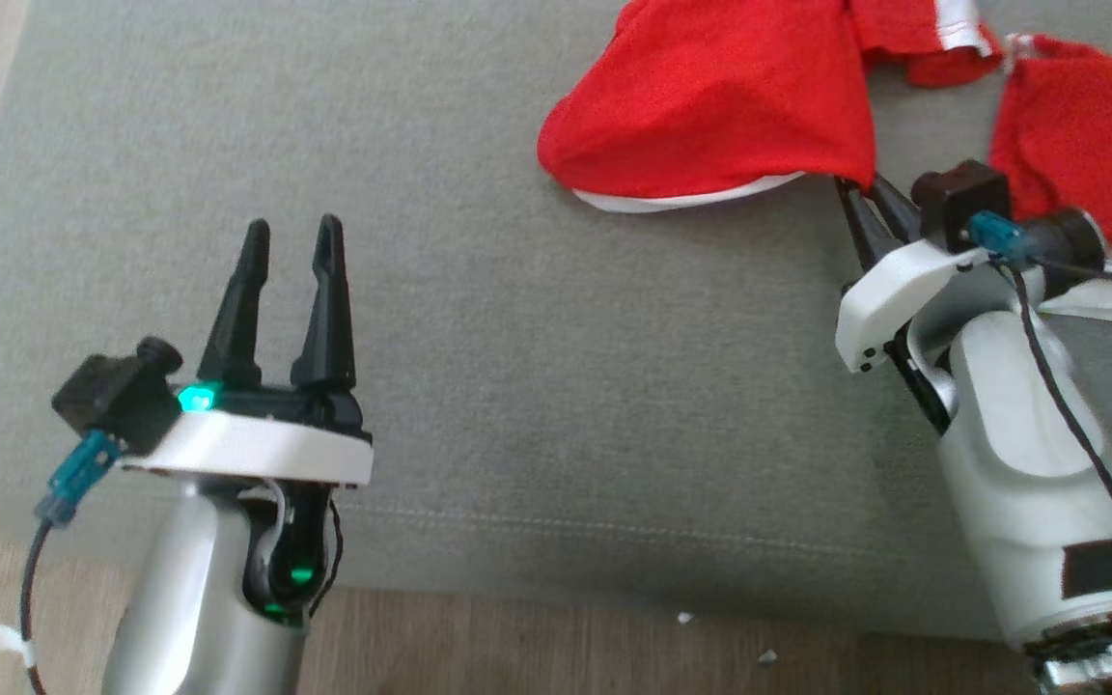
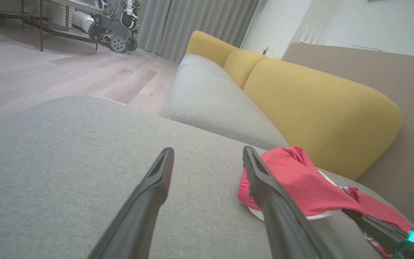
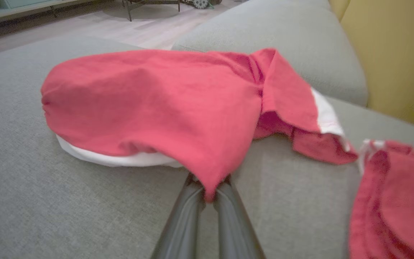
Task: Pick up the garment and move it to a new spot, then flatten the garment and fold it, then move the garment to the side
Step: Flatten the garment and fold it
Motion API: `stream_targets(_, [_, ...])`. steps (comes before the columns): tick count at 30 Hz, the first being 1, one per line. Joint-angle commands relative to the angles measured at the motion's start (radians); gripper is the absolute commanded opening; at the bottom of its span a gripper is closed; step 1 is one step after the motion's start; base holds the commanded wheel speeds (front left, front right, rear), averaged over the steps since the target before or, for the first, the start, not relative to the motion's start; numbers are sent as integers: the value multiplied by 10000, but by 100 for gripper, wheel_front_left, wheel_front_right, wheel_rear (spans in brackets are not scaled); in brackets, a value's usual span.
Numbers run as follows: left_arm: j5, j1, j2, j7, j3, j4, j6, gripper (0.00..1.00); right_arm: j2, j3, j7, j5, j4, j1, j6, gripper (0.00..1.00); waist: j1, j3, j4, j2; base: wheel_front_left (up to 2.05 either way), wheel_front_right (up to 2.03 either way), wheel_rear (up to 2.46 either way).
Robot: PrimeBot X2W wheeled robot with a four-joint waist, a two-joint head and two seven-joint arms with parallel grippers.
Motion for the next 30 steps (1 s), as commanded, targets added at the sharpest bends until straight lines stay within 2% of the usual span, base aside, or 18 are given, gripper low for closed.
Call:
stream_targets(1, [-91,85,117,-122,258,-246,13,100,-160,433,443,-210,-716,121,63,0,0,-494,-367,0,0,0,0])
stream_targets(7, [-244,480,116,-122,30,-197,77,100,-1383,1328,2874,-290,-2666,608,63,0,0,-1115,-613,0,0,0,0])
stream_targets(8, [-244,480,116,-122,30,-197,77,100,-1383,1328,2874,-290,-2666,608,63,0,0,-1115,-613,0,0,0,0])
stream_targets(9, [-308,534,116,-122,-70,-224,116,100,-1880,1644,3771,-170,-3526,873,63,0,0,-1177,-604,0,0,0,0])
stream_targets(10, [-308,534,116,-122,-70,-224,116,100,-1880,1644,3771,-170,-3526,873,63,0,0,-1177,-604,0,0,0,0])
stream_targets(14, [-408,555,116,-122,-215,-315,202,100,-2789,2002,5724,229,-5159,1467,63,0,0,-1119,-527,0,0,0,0])
stream_targets(17, [-434,525,116,-122,-333,-324,196,100,-3324,2092,6749,478,-6071,1849,63,0,0,-929,-418,0,0,0,0])
stream_targets(20, [-427,390,116,-122,-438,-282,169,100,-3492,2112,7361,710,-6392,2142,63,0,0,-694,-307,0,0,0,0])
stream_targets(23, [-425,243,116,-122,-515,-237,136,100,-3515,2178,7596,782,-6118,2287,63,0,0,-521,-216,0,0,0,0])
stream_targets(24, [-423,200,116,-122,-521,-223,127,100,-3464,2159,7560,786,-5966,2288,63,34,0,-481,-203,0,0,0,0])
stream_targets(25, [-415,165,116,-122,-530,-206,122,100,-3430,2152,7549,736,-5784,2286,63,100,0,-453,-197,0,0,0,0])
stream_targets(30, [-322,41,116,-122,-517,-146,130,100,-2783,1768,6872,732,-5379,2199,63,100,0,-467,-353,0,0,0,0])
